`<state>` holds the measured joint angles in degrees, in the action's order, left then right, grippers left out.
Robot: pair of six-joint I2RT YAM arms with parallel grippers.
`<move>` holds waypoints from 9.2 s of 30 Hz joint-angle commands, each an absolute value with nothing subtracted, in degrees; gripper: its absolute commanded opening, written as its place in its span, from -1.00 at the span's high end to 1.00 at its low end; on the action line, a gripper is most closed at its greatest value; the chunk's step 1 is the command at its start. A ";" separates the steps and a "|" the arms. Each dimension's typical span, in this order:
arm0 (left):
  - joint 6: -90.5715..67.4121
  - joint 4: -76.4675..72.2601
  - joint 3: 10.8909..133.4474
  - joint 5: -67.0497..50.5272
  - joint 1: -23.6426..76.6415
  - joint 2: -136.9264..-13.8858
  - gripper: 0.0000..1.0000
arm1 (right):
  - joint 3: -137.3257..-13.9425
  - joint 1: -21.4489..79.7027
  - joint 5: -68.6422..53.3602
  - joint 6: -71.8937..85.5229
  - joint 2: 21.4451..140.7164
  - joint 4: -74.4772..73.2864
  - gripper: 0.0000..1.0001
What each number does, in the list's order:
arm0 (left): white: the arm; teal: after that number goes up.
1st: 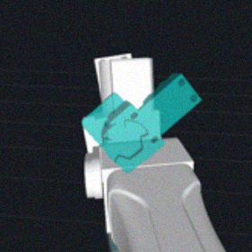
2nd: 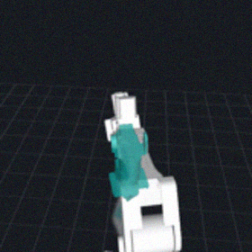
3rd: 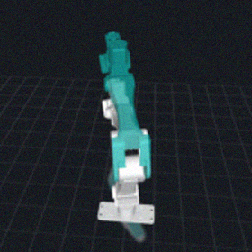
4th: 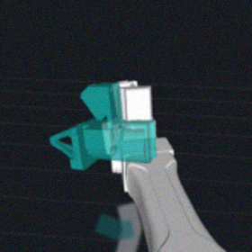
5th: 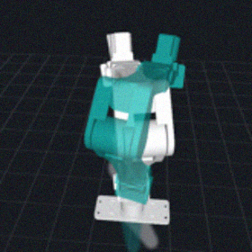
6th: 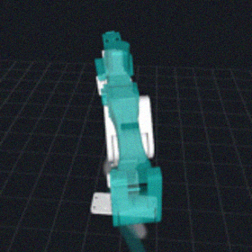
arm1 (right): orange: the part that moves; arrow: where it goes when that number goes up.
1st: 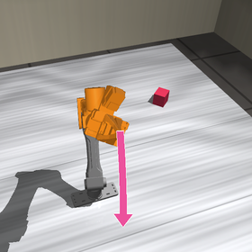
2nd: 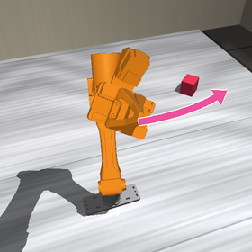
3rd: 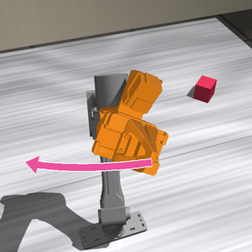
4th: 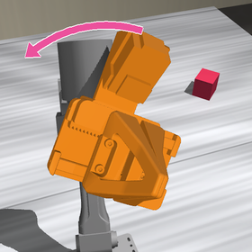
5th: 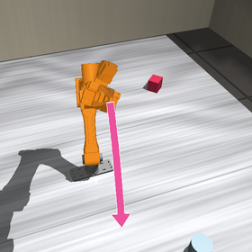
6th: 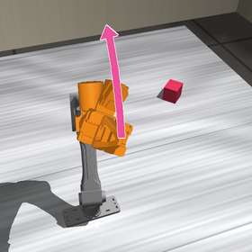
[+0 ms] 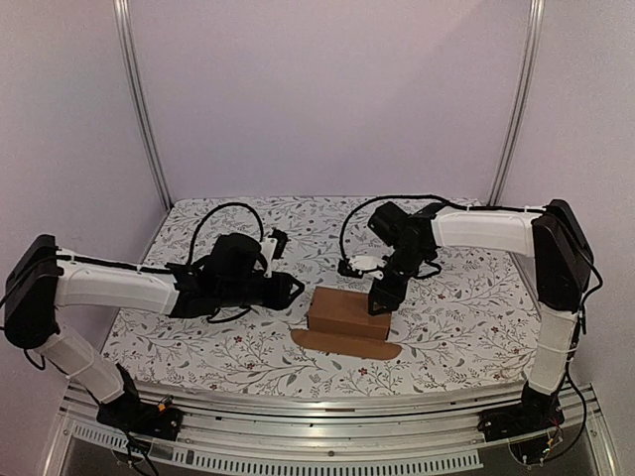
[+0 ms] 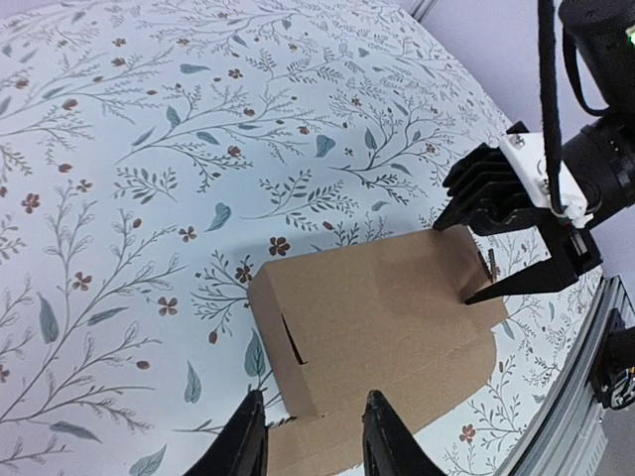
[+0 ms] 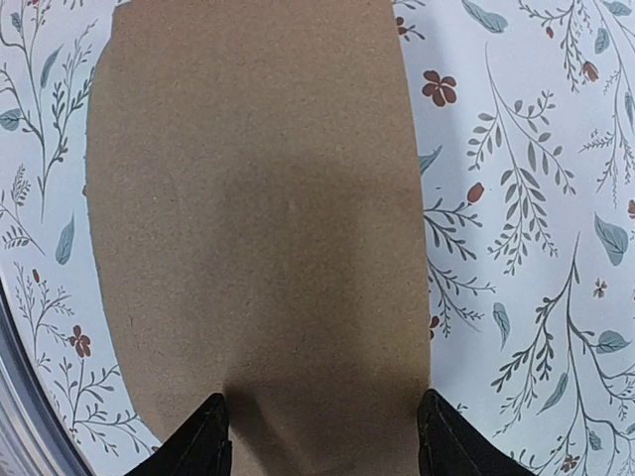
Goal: Fold the paper box
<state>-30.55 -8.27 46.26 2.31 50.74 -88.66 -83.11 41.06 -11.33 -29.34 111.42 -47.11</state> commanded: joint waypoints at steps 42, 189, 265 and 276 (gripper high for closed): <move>-45.45 -5.49 27.88 6.48 50.45 -75.35 0.23 | -91.89 43.98 -6.51 -35.01 120.15 -57.44 -0.70; -28.87 -0.13 58.72 -11.43 54.54 -105.91 0.95 | -75.75 38.50 -12.49 -24.96 110.71 -43.23 -0.68; -20.81 14.05 65.37 -2.89 54.23 -96.82 0.47 | -94.63 28.15 -44.27 -19.14 127.32 -66.62 0.18; -13.27 19.04 67.83 -0.18 54.14 -98.10 0.09 | -98.80 26.77 -41.80 -22.62 124.41 -70.88 -0.38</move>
